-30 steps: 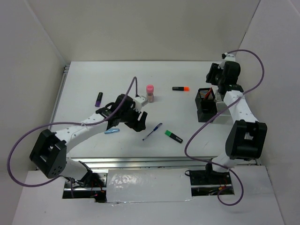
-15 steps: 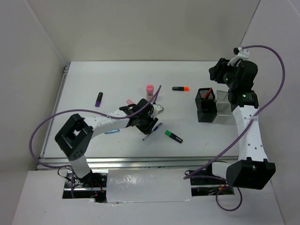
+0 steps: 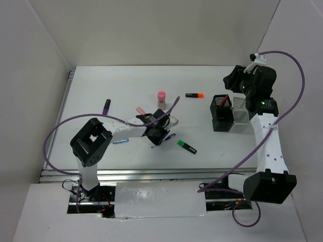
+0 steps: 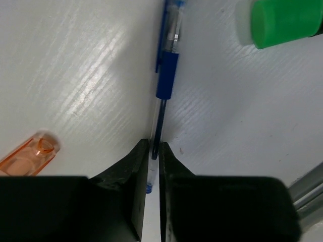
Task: Sort the stationery into containers
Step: Pick up the pen from the center of the board, then place the pen in the storage box.
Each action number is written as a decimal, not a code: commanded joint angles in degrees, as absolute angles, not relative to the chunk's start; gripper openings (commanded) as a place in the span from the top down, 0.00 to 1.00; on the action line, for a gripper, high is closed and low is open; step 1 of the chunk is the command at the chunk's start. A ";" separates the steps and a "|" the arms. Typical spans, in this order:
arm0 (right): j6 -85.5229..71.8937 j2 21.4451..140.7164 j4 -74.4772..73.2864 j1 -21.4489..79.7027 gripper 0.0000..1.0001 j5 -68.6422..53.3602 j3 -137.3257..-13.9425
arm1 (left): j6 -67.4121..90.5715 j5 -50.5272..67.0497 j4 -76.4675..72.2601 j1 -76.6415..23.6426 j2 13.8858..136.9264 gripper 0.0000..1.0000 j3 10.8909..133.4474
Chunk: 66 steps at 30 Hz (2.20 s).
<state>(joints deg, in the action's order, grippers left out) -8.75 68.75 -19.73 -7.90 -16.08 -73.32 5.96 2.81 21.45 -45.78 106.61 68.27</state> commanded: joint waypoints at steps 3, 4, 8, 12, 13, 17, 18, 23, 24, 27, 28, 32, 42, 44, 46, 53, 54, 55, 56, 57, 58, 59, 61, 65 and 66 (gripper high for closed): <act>-11.07 65.92 -19.78 -7.30 0.46 -18.10 -72.43 | 5.01 5.36 22.51 -45.71 104.87 0.89 66.62; -11.42 65.31 -19.69 -7.12 0.46 -19.06 -71.90 | 5.18 5.80 22.06 -45.36 103.81 0.92 66.27; -13.88 65.04 -20.21 -4.49 0.44 -23.10 -70.66 | 6.76 8.52 18.29 -42.37 93.11 1.00 65.13; -19.22 68.11 -21.62 -1.50 0.38 -29.61 -71.10 | 9.58 13.70 12.85 -40.43 83.52 1.00 65.39; -20.90 68.81 -21.10 -0.45 0.38 -31.62 -70.93 | 10.62 14.93 12.22 -40.60 82.45 1.00 66.00; -27.94 72.14 -18.99 2.54 0.38 -36.55 -68.73 | 13.44 18.72 12.65 -41.66 81.12 1.00 70.04; -30.21 72.68 -18.29 2.81 0.38 -37.61 -68.73 | 14.14 18.72 13.35 -42.01 81.82 1.00 71.18; -34.36 75.67 -15.38 6.23 0.31 -45.69 -69.52 | 15.03 18.29 14.15 -42.36 83.49 1.00 75.67; -34.45 75.85 -15.12 6.94 0.31 -46.49 -69.61 | 15.12 18.28 14.32 -42.45 83.84 1.00 76.20; -35.33 76.20 -14.07 8.61 0.31 -49.04 -69.43 | 15.55 18.46 14.50 -42.54 85.16 1.00 77.08; -35.77 76.20 -13.28 8.87 0.31 -49.39 -69.17 | 15.73 18.72 14.33 -42.45 85.25 1.00 77.17; -37.79 76.11 -11.69 8.96 0.33 -51.67 -68.38 | 15.91 18.28 13.80 -42.54 85.78 1.00 77.52; -36.30 76.46 -12.83 11.07 0.49 -49.75 -66.44 | 15.38 17.58 13.54 -42.54 86.66 1.00 80.24; -36.21 76.81 -12.92 11.16 0.59 -49.57 -66.62 | 15.47 17.58 13.62 -42.54 86.75 1.00 80.33; -35.95 76.99 -12.92 10.99 0.70 -48.87 -66.88 | 15.56 18.01 13.53 -42.54 86.84 1.00 80.16; -35.25 77.17 -14.41 5.72 1.00 -45.88 -69.25 | 15.91 16.09 15.46 -42.54 86.57 0.36 79.80; -34.37 77.25 -15.28 4.41 1.00 -45.27 -70.21 | 15.82 14.95 15.90 -42.54 86.31 0.25 79.72; -30.62 77.34 -16.77 1.87 1.00 -42.74 -72.92 | 15.12 13.11 16.60 -42.28 85.79 0.10 79.72; -28.24 77.52 -18.96 0.45 1.00 -40.89 -74.43 | 14.77 12.57 17.39 -42.01 85.43 0.09 79.80; -25.78 77.61 -20.03 -1.56 1.00 -39.04 -75.57 | 14.24 12.48 18.01 -41.66 85.08 0.08 79.80; -20.79 77.61 -21.17 -2.89 1.00 -34.59 -76.80 | 13.37 12.22 18.80 -40.70 84.21 0.01 79.37; -17.61 77.17 -22.40 -4.47 1.00 -31.76 -77.86 | 12.92 11.09 19.16 -40.35 83.85 0.01 79.19; -11.27 76.21 -21.45 -5.09 1.00 -25.34 -77.09 | 11.78 9.59 19.77 -39.64 83.41 0.01 78.14; -2.84 75.40 -15.12 -7.73 1.00 -15.83 -74.09 | 11.34 6.16 21.09 -39.11 83.76 0.01 77.96; -2.55 76.28 -15.12 -8.26 1.00 -14.95 -75.31 | 11.16 5.72 21.53 -39.11 84.02 0.01 78.57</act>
